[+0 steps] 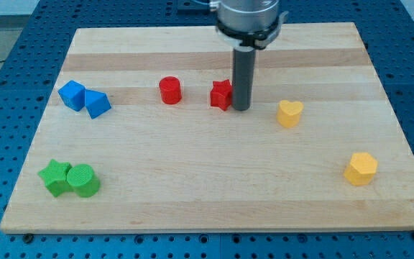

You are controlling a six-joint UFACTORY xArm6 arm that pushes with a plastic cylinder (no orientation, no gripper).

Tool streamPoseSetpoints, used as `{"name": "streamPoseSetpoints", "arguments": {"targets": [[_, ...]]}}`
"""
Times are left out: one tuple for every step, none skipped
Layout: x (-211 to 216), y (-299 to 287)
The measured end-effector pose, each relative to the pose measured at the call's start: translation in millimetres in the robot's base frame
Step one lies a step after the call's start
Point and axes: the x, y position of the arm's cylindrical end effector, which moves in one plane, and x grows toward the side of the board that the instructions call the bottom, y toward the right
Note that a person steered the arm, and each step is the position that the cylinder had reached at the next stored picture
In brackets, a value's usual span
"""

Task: Move the red circle to the green star

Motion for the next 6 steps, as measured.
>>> {"name": "streamPoseSetpoints", "arguments": {"targets": [[-19.7, 4.6], [-46.6, -25.8], [-46.9, -60.3], [-46.9, -99.3], [-22.7, -101.5], [9.3, -112.1]]}}
